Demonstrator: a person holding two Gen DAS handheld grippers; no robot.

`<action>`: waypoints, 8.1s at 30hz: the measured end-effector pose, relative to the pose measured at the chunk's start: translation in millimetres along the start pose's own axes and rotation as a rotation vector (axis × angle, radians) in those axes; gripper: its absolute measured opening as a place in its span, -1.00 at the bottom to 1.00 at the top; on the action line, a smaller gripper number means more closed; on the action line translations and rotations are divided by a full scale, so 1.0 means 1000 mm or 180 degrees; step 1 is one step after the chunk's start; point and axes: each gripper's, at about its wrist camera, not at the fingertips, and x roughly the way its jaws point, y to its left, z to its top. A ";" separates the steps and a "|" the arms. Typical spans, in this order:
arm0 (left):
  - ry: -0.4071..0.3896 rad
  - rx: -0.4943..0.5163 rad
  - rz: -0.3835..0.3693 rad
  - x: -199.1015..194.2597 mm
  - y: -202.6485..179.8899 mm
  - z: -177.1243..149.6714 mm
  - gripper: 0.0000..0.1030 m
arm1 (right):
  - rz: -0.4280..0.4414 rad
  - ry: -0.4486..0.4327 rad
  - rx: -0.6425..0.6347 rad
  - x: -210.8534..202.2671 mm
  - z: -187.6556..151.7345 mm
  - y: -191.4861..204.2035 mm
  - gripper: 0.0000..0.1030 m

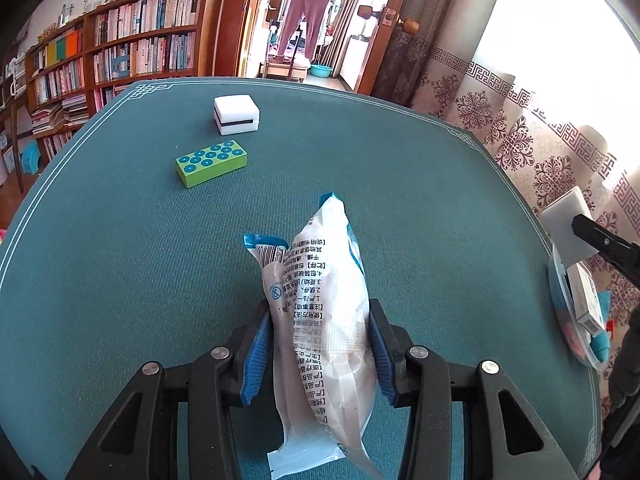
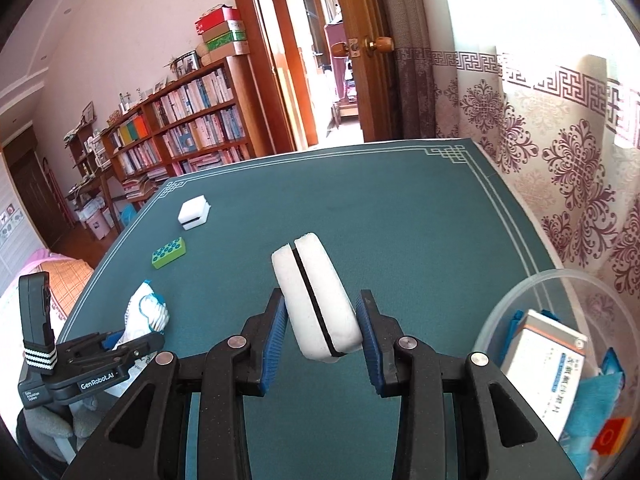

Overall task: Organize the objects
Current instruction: 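Carry the sponge block over the bowl with the right gripper while the left holds the packet, then open the right gripper to drop the sponge block into the clear bowl, then lower the white wrapped packet into the bowl and open the left gripper, then grasp the white medicine box in the bowl with the left gripper and lift, then set the medicine box back down in the bowl and open the left gripper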

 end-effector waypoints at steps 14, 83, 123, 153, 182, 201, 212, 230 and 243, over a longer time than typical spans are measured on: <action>0.0036 0.0123 -0.0026 -0.002 -0.022 -0.006 -0.07 | -0.0853 -0.0132 0.0388 -0.037 0.017 -0.123 -0.29; 0.0144 0.1479 -0.1177 -0.019 -0.317 0.005 -0.07 | -0.0932 -0.0468 0.0288 -0.145 -0.135 -0.132 0.07; 0.0245 0.1322 -0.1401 0.009 -0.347 0.014 0.58 | -0.0841 -0.0466 0.0311 -0.143 -0.139 -0.128 0.07; 0.0517 0.0539 -0.0970 0.054 -0.227 0.010 0.75 | -0.0911 -0.0368 0.0125 -0.135 -0.147 -0.110 0.07; 0.0472 0.0574 -0.1350 0.067 -0.235 0.014 0.34 | -0.0909 -0.0353 0.0145 -0.132 -0.149 -0.112 0.07; 0.0365 0.1102 -0.1566 0.066 -0.291 0.014 0.33 | -0.0896 -0.0362 0.0161 -0.134 -0.148 -0.114 0.07; 0.0308 0.0809 -0.1416 0.062 -0.263 0.022 0.65 | -0.0928 -0.0394 0.0118 -0.135 -0.145 -0.111 0.07; 0.0097 0.0618 -0.1131 0.045 -0.212 0.025 0.76 | -0.0903 -0.0367 -0.0003 -0.132 -0.142 -0.084 0.07; 0.0075 0.0555 -0.0982 0.043 -0.193 0.023 0.76 | -0.0836 -0.0321 -0.0062 -0.129 -0.144 -0.071 0.07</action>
